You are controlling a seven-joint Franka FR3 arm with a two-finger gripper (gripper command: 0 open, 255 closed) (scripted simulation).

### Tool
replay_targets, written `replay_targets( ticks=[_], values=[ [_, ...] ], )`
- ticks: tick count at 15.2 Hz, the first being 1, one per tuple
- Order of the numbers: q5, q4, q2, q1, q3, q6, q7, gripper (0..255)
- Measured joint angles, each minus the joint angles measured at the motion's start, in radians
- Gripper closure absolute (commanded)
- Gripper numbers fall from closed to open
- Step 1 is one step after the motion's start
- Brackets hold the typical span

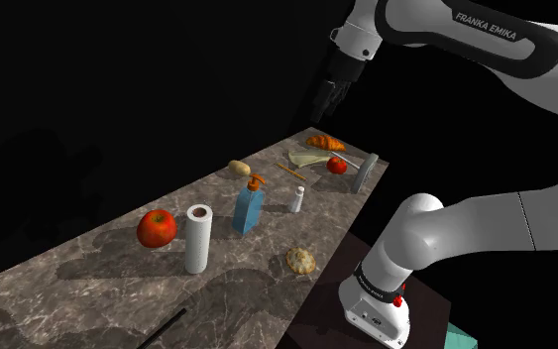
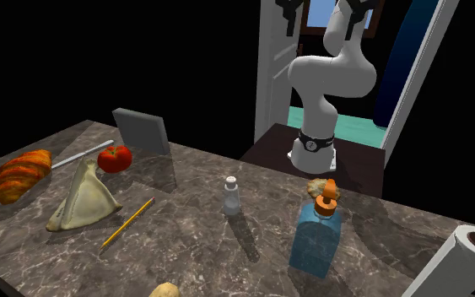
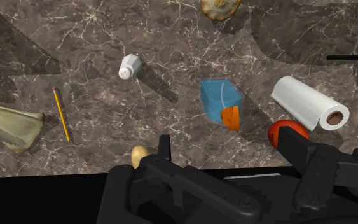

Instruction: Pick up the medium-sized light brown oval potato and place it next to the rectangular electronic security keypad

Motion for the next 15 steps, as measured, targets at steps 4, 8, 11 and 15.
replay_targets(
  ticks=[4,8,11,15],
  values=[
    [-0.008,-0.022,0.039,-0.001,-0.011,0.055,-0.019,0],
    [-0.025,-0.058,0.132,-0.007,-0.041,0.175,-0.065,0],
    [-0.033,-0.066,0.214,-0.009,-0.057,0.258,-0.092,0],
    [-0.04,-0.054,0.344,-0.011,-0.081,0.368,-0.133,0]
  ],
)
